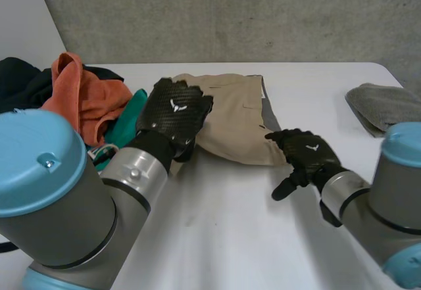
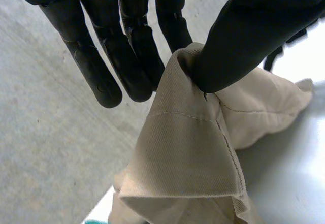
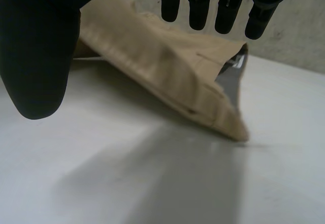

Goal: Fold the laundry.

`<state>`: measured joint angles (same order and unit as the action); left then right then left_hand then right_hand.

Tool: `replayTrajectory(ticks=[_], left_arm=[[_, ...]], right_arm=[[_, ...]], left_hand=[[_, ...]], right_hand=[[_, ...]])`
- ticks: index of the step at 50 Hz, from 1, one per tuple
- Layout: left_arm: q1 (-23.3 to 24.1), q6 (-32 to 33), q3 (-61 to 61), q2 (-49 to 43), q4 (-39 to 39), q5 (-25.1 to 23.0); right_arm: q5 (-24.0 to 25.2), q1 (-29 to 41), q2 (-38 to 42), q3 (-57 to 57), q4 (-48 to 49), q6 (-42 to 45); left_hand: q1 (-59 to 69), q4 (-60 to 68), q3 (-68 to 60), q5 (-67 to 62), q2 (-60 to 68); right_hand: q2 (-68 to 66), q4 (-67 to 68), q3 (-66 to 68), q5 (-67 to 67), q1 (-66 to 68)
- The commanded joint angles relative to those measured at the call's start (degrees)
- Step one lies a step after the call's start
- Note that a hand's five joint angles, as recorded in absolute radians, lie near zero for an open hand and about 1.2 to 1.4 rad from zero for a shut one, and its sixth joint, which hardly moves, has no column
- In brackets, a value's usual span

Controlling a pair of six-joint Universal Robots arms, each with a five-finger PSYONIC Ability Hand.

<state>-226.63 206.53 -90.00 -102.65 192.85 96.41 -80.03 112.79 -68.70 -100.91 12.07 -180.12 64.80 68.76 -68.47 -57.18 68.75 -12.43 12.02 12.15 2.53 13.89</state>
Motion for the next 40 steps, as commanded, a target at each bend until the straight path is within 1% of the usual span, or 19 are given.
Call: replayTrajectory(ticks=[1, 3, 6, 10, 13, 14, 15, 18, 22, 23, 26, 27, 29, 30, 31, 33, 34, 38, 40], left_arm=[[1.45, -0.17, 3.33, -0.09, -1.68, 0.00], [1.54, -0.43, 3.69, 0.00, -1.95, 0.00], [1.54, -1.66, 4.13, 0.26, -2.56, 0.00], [1.46, -3.15, 4.74, 0.61, -3.62, 0.00], [1.45, -3.51, 4.74, 1.05, -4.58, 0.00], [1.45, -3.51, 4.74, 1.05, -4.84, 0.00], [1.45, -3.51, 4.66, 1.14, -5.11, -0.08], [1.28, -3.51, 3.96, 1.67, -6.16, -0.09], [1.02, -3.42, 2.29, 2.63, -9.32, -0.17], [0.93, -3.42, 1.76, 2.89, -10.20, -0.26], [0.84, -3.68, -0.70, 3.86, -13.28, -0.26], [0.84, -3.77, -1.40, 4.04, -13.98, -0.26], [0.84, -3.95, -4.12, 4.65, -15.48, -0.44], [0.93, -3.95, -5.09, 4.92, -15.83, -0.44], [1.01, -3.95, -6.14, 5.09, -16.18, -0.52], [1.45, -3.95, -9.05, 5.71, -16.97, -0.61], [1.63, -3.95, -9.92, 5.80, -17.24, -0.61], [2.86, -3.95, -13.71, 6.67, -18.82, -0.70], [4.44, -3.95, -14.85, 6.85, -19.87, -0.70]], right_arm=[[-6.36, 1.82, 7.61, 5.11, 5.33, -0.32], [-8.55, 2.00, 10.68, 7.73, 6.12, -0.32], [-9.70, 1.91, 13.32, 10.73, 6.13, -0.40], [-10.24, 1.91, 16.93, 14.25, 6.48, -0.23], [-10.24, 1.82, 18.52, 16.62, 6.92, -0.23], [-10.24, 1.65, 18.52, 16.71, 7.18, -0.23], [-10.06, 1.21, 18.00, 16.54, 7.70, -0.23], [-9.36, 1.12, 16.59, 15.66, 8.15, 0.12], [-7.78, 0.60, 7.21, 12.85, 7.36, 5.55], [-6.12, -0.71, 1.70, 11.63, 6.14, 10.71], [-2.42, -3.88, -5.19, 10.04, 1.58, 21.09], [-0.59, -5.89, -9.21, 9.25, -2.79, 28.61], [0.92, -7.66, -12.58, 8.37, -7.82, 36.55], [1.10, -8.54, -14.86, 8.10, -12.29, 42.08], [1.01, -8.90, -15.75, 8.01, -14.94, 45.00], [0.58, -9.16, -17.60, 7.75, -20.74, 49.76], [-0.03, -9.34, -18.82, 7.40, -25.55, 52.04], [-1.70, -9.69, -21.73, 5.82, -37.16, 55.31], [-2.15, -9.69, -22.26, 4.59, -40.70, 56.37]], left_hand=[[15.20, 11.24, -11.53, -12.82, 11.25], [15.20, 11.24, -11.53, -12.82, 11.25], [15.20, 11.24, -11.53, -12.82, 11.25], [15.20, 11.24, -11.53, -12.82, 11.25], [15.20, 11.24, -11.53, -12.82, 11.25], [15.20, 11.24, -11.53, -12.82, 11.25], [15.20, 11.24, -11.53, -12.82, 11.25], [15.20, 11.24, -11.53, -12.82, 11.25], [15.20, 11.24, -11.53, -12.82, 11.25], [15.20, 11.24, -11.53, -12.82, 11.25], [15.20, 11.24, -11.53, -12.82, 11.25], [15.20, 11.24, -11.53, -12.82, 11.25], [15.20, 11.24, -11.53, -12.82, 11.25], [15.20, 11.24, -11.53, -12.82, 11.25], [15.20, 11.24, -11.53, -12.82, 11.25], [15.20, 11.24, -11.53, -12.82, 11.25], [15.20, 11.24, -11.53, -12.82, 11.25], [15.20, 11.24, -11.53, -12.82, 11.25], [15.20, 11.24, -11.53, -12.82, 11.25]], right_hand=[[2.43, -2.02, -2.15, -2.53, -3.89], [2.43, -2.02, -2.15, -2.53, -3.89], [0.50, -0.09, -0.23, -0.61, -1.97], [-7.55, 7.96, 7.82, 7.44, 6.08], [-41.10, 41.52, 41.38, 41.00, 39.64], [-58.37, 58.79, 58.65, 58.27, 56.91], [-67.48, 67.89, 67.75, 67.38, 66.01], [-67.57, 67.98, 67.85, 67.47, 66.11], [-67.57, 67.98, 67.85, 67.47, 66.11], [-67.57, 67.98, 67.85, 67.47, 66.11], [-67.57, 67.98, 67.85, 67.47, 66.11], [-67.57, 67.98, 67.85, 67.47, 66.11], [-67.57, 67.98, 67.85, 67.47, 66.11], [-67.57, 67.98, 67.85, 67.47, 66.11], [-67.57, 67.98, 67.85, 67.47, 66.11], [-67.57, 67.98, 67.85, 67.47, 66.11], [-67.57, 67.98, 67.85, 67.47, 66.11], [-67.57, 67.98, 67.85, 67.47, 66.11], [-67.57, 67.98, 67.85, 67.47, 66.11]])
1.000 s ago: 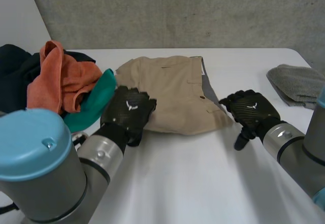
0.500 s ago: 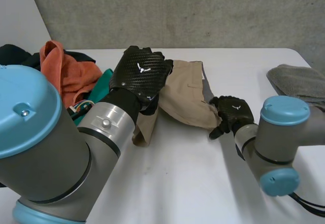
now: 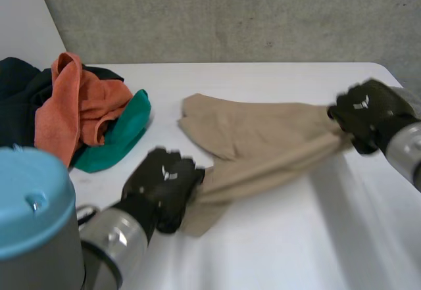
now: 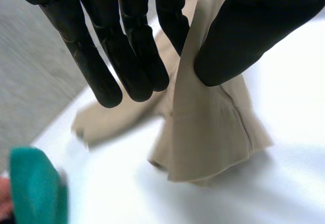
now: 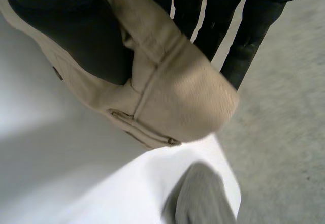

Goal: Fold the laundry.

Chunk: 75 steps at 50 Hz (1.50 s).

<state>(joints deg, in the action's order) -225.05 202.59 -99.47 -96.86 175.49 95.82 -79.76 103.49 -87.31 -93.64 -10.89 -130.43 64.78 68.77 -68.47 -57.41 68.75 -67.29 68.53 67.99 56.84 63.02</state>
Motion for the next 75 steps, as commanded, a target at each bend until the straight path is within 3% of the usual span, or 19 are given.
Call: replayTrajectory(ticks=[1, 9, 15, 22, 25, 28, 31, 36, 40, 46, 52, 65, 70, 75], left_arm=[[3.39, 0.09, -5.55, 0.97, -2.78, -0.11], [3.83, 0.53, -4.33, -2.10, -2.26, -0.28], [0.06, 1.06, 4.96, -12.19, 0.11, -0.19], [-3.28, 2.46, 21.66, -24.15, 3.02, -0.02], [-5.48, 6.05, 32.99, -28.73, 5.30, 0.07], [-7.50, 11.41, 43.81, -31.64, 10.74, -0.02], [-8.65, 17.21, 53.13, -31.90, 19.17, -0.20], [-9.00, 19.69, 61.06, -31.64, 33.85, -0.28], [-9.00, 18.81, 61.24, -30.50, 40.19, -0.81], [-9.00, 14.86, 52.22, -28.13, 37.83, -0.99], [-9.00, 14.50, 39.20, -26.46, 37.82, -1.16], [-8.21, 14.15, 13.89, -28.03, 36.07, -0.55], [-6.81, 14.15, 7.11, -26.90, 31.95, 0.15], [-5.31, 14.06, 1.83, -18.65, 23.95, 1.65]], right_arm=[[-2.42, -0.48, -3.75, -3.12, -18.80, 6.94], [-2.42, -0.74, -2.26, -7.26, -17.77, 8.79], [-3.12, 0.05, 8.28, -5.24, -11.44, 8.88], [-6.54, 1.19, 17.32, 7.20, -5.47, 8.00], [-8.48, 1.63, 21.03, 14.25, -3.00, 7.73], [-10.68, 2.33, 23.67, 24.53, 2.87, 7.47], [-10.68, 2.95, 23.85, 31.93, 16.04, 6.16], [-8.76, 3.30, 21.92, 32.82, 46.58, 2.29], [-6.03, 3.56, 21.56, 31.33, 55.62, 0.71], [-5.58, 4.88, 22.18, 29.92, 52.38, -3.69], [-5.23, 5.06, 24.37, 26.15, 43.16, -7.47], [-5.15, 5.15, 37.29, 17.80, 24.52, -6.60], [-4.80, 4.62, 35.98, 13.32, 19.51, -6.50], [-5.06, 4.62, 28.18, 7.18, 15.83, -6.16]], left_hand=[[15.22, 11.23, -11.53, -12.59, 11.25], [15.22, 11.23, -11.53, -12.59, 11.25], [15.22, 11.23, -11.53, -12.59, 11.25], [15.22, 11.23, -11.53, -12.59, 11.25], [15.22, 11.23, -11.53, -12.59, 11.25], [15.22, 11.23, -11.53, -12.59, 11.25], [15.22, 11.23, -11.53, -12.59, 11.25], [15.22, 11.23, -11.53, -12.59, 11.25], [15.22, 11.23, -11.53, -12.59, 11.25], [15.22, 11.23, -11.53, -12.59, 11.25], [15.22, 11.23, -11.53, -12.59, 11.25], [15.22, 11.23, -11.53, -12.59, 11.25], [15.22, 11.23, -11.53, -12.59, 11.25], [15.22, 11.23, -11.53, -12.59, 11.25]], right_hand=[[-12.71, 11.47, 12.01, 13.16, 16.98], [-12.71, 11.47, 12.01, 13.16, 16.98], [-12.71, 11.47, 12.01, 13.16, 16.98], [-12.71, 11.47, 12.01, 13.16, 16.98], [-12.71, 11.47, 12.01, 13.16, 16.98], [-12.71, 11.47, 12.01, 13.16, 16.98], [-12.71, 11.47, 12.01, 13.16, 16.98], [-12.71, 11.47, 12.01, 13.16, 16.98], [-12.71, 11.47, 12.01, 13.16, 16.98], [-12.71, 11.47, 12.01, 13.16, 16.98], [-12.71, 11.47, 12.01, 13.16, 16.98], [-12.71, 11.47, 12.01, 13.16, 16.98], [-12.71, 11.47, 12.01, 13.16, 16.98], [-12.71, 11.47, 12.01, 13.16, 16.98]])
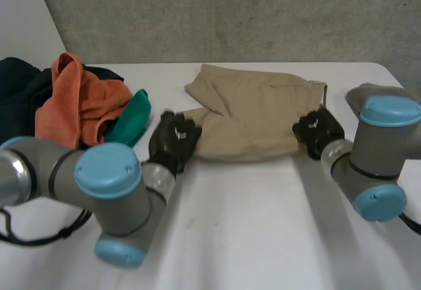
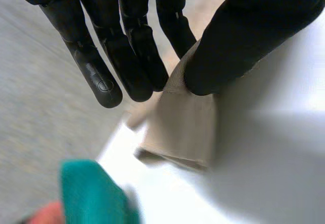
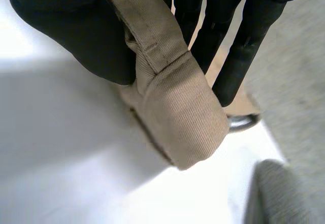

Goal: Fold the laundry.

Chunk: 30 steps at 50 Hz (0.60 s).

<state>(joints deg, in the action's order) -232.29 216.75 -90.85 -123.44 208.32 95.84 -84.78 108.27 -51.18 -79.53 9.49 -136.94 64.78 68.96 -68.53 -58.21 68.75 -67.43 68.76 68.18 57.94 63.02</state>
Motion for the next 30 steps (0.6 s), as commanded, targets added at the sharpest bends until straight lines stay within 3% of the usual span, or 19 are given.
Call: replayTrajectory(ticks=[1, 4, 12, 19, 21, 22, 23, 30], left_arm=[[2.36, -0.10, -8.62, 10.56, -11.76, 2.06], [3.24, -0.01, -11.01, 13.57, -16.35, 2.24], [10.88, -0.36, -16.28, 18.67, -35.23, 4.43], [14.41, -0.89, -15.94, 18.85, -41.50, 5.05], [13.97, -0.98, -15.15, 19.02, -41.15, 5.14], [13.27, -0.98, -13.75, 19.55, -40.63, 5.75], [12.83, -0.98, -12.87, 20.07, -40.19, 6.10], [6.50, -0.98, -7.15, 22.72, -33.34, 6.37]], right_arm=[[-0.03, -0.17, -9.19, -7.91, -5.09, 0.44], [0.14, -0.34, -13.23, -11.07, -8.33, 1.31], [0.32, -0.34, -20.27, -18.37, -21.34, 6.94], [-0.12, -0.43, -22.03, -23.65, -29.00, 11.69], [0.06, -0.43, -22.47, -24.53, -28.30, 11.60], [0.14, -0.43, -22.56, -24.79, -27.95, 11.60], [0.14, -0.52, -22.65, -24.97, -27.60, 11.60], [0.32, -0.70, -23.88, -26.99, -24.78, 11.43]], left_hand=[[15.22, 11.04, -11.47, -11.79, 11.25], [15.22, 11.04, -11.47, -11.79, 11.25], [15.22, 11.04, -11.47, -11.79, 11.25], [15.22, 11.04, -11.47, -11.79, 11.25], [3.72, -0.46, 0.03, -0.29, -0.25], [-20.18, -24.36, 23.93, 23.60, -24.15], [-30.75, -34.92, 34.49, 34.17, -34.71], [-43.46, -47.64, 47.21, 46.89, -47.43]], right_hand=[[-12.57, 11.24, 11.82, 12.06, 16.98], [-12.57, 11.24, 11.82, 12.06, 16.98], [-12.57, 11.24, 11.82, 12.06, 16.98], [-12.57, 11.24, 11.82, 12.06, 16.98], [-12.57, 11.24, 11.82, 12.06, 16.98], [-12.57, 11.24, 11.82, 12.06, 16.98], [-12.57, 11.24, 11.82, 12.06, 16.98], [-12.57, 11.24, 11.82, 12.06, 16.98]])
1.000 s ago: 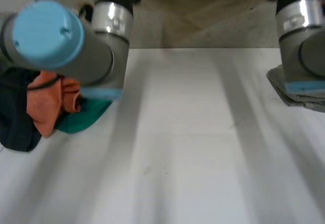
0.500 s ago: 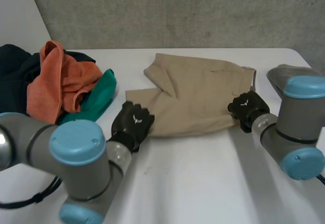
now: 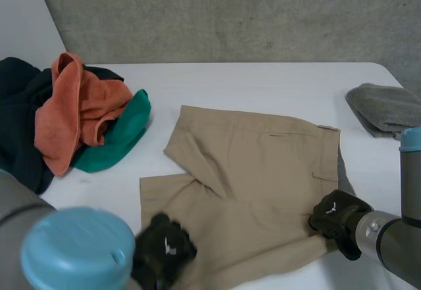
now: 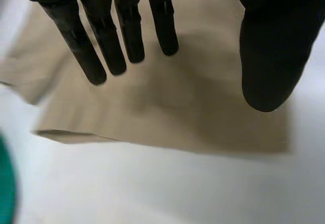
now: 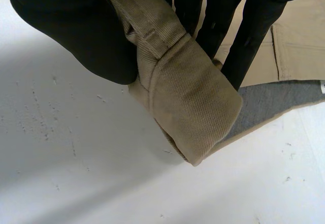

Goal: Fold the laundry.

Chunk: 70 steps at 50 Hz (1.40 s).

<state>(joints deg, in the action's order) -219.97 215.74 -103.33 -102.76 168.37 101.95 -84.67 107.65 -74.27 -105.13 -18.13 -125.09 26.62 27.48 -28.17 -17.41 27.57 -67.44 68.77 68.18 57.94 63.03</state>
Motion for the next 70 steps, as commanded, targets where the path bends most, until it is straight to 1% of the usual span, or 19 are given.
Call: replayTrajectory(ticks=[1, 5, 9, 10, 12, 13, 16, 17, 21, 25, 28, 33, 42, 43, 44, 46, 49, 58, 70], left_arm=[[-6.34, 0.03, 5.86, 2.03, 7.49, 0.27], [-9.15, -0.67, 8.93, 0.89, 12.06, -2.01], [-12.58, -1.46, 11.92, -4.81, 16.19, -7.98], [-14.15, -1.73, 13.32, -7.52, 17.59, -11.13], [-15.74, -2.17, 15.17, -10.08, 18.65, -14.22], [-17.23, -2.34, 17.35, -12.70, 19.35, -16.84], [-19.00, -2.70, 21.49, -17.72, 19.71, -20.03], [-19.96, -2.87, 24.73, -21.39, 19.45, -21.69], [-21.55, -3.48, 31.76, -28.62, 19.36, -24.86], [-22.78, -4.80, 37.13, -32.75, 19.27, -26.62], [-22.78, -5.77, 38.73, -34.35, 19.19, -27.15], [-22.87, -6.48, 39.79, -35.93, 19.19, -28.91], [-22.87, -6.04, 39.00, -37.08, 18.75, -28.82], [-22.87, -6.12, 38.91, -36.99, 18.66, -28.82], [-22.87, -6.12, 38.74, -36.64, 18.40, -28.74], [-22.96, -6.04, 38.47, -36.20, 18.22, -28.48], [-22.96, -6.04, 37.68, -35.93, 17.78, -28.12], [-22.52, -5.86, 28.82, -27.68, 16.73, -18.82], [-21.72, -4.54, 23.88, -25.74, 16.55, -13.36]], right_arm=[[0.21, -0.08, -0.79, -1.65, 3.27, -0.42], [0.65, -0.08, -1.05, -1.92, 4.59, -0.60], [1.44, -0.08, -1.05, -1.92, 6.17, -1.91], [1.53, -0.08, -0.96, -1.92, 6.52, -2.26], [1.62, -0.08, -0.96, -2.00, 7.14, -3.14], [1.70, -0.08, -0.96, -1.92, 7.31, -3.41], [1.70, -0.08, -0.88, -2.09, 7.84, -3.85], [1.70, -0.08, -0.88, -2.09, 7.93, -3.85], [1.70, -0.08, -0.70, -2.35, 8.72, -4.11], [1.70, 0.01, -0.70, -2.97, 9.60, -4.20], [1.70, -0.08, -0.52, -3.32, 10.39, -4.20], [1.70, -0.16, -0.26, -3.59, 11.01, -4.20], [1.62, 0.01, -0.35, -3.67, 11.36, -4.20], [1.62, 0.01, -0.26, -3.76, 11.36, -4.20], [1.62, -0.08, -0.35, -3.76, 11.36, -4.20], [1.62, -0.08, -0.35, -3.76, 11.45, -4.29], [1.62, -0.08, -0.35, -3.85, 11.62, -4.20], [1.62, -0.08, -0.44, -4.29, 11.62, -4.20], [1.53, -0.08, -0.61, -4.38, 11.62, -4.37]], left_hand=[[-5.63, -6.49, 7.19, 6.43, -6.58], [-6.48, -7.34, 8.04, 7.27, -7.43], [-4.97, -5.83, 6.53, 5.76, -5.92], [-3.80, -4.66, 5.35, 4.59, -4.75], [-3.28, -4.14, 4.84, 4.08, -4.23], [-2.45, -3.31, 4.00, 3.24, -3.40], [2.76, 1.90, -1.20, -1.97, 1.81], [3.77, 2.91, -2.22, -2.98, 2.82], [8.64, 7.78, -7.09, -7.85, 7.69], [12.34, 11.48, -10.78, -11.54, 11.39], [14.38, 13.52, -12.82, -13.58, 13.42], [27.48, 26.62, -25.92, -26.68, 26.53], [37.92, 37.06, -36.37, -37.13, 36.97], [41.10, 40.24, -39.54, -40.30, 40.14], [49.12, 48.26, -47.56, -48.33, 48.17], [53.35, 52.49, -51.80, -52.56, 52.40], [53.38, 52.52, -51.83, -52.59, 52.43], [53.38, 52.52, -51.83, -52.59, 52.43], [53.38, 52.52, -51.83, -52.59, 52.43]], right_hand=[[-12.56, 11.23, 11.82, 12.06, 16.97], [-12.56, 11.23, 11.82, 12.06, 16.97], [-12.56, 11.23, 11.82, 12.06, 16.97], [-12.56, 11.23, 11.82, 12.06, 16.97], [-12.56, 11.23, 11.82, 12.06, 16.97], [-12.56, 11.23, 11.82, 12.06, 16.97], [-12.56, 11.23, 11.82, 12.06, 16.97], [-12.56, 11.23, 11.82, 12.06, 16.97], [-12.56, 11.23, 11.82, 12.06, 16.97], [-12.56, 11.23, 11.82, 12.06, 16.97], [-12.56, 11.23, 11.82, 12.06, 16.97], [-12.56, 11.23, 11.82, 12.06, 16.97], [-12.56, 11.23, 11.82, 12.06, 16.97], [-12.56, 11.23, 11.82, 12.06, 16.97], [-12.56, 11.23, 11.82, 12.06, 16.97], [-12.56, 11.23, 11.82, 12.06, 16.97], [-12.56, 11.23, 11.82, 12.06, 16.97], [-12.56, 11.23, 11.82, 12.06, 16.97], [-12.56, 11.23, 11.82, 12.06, 16.97]])
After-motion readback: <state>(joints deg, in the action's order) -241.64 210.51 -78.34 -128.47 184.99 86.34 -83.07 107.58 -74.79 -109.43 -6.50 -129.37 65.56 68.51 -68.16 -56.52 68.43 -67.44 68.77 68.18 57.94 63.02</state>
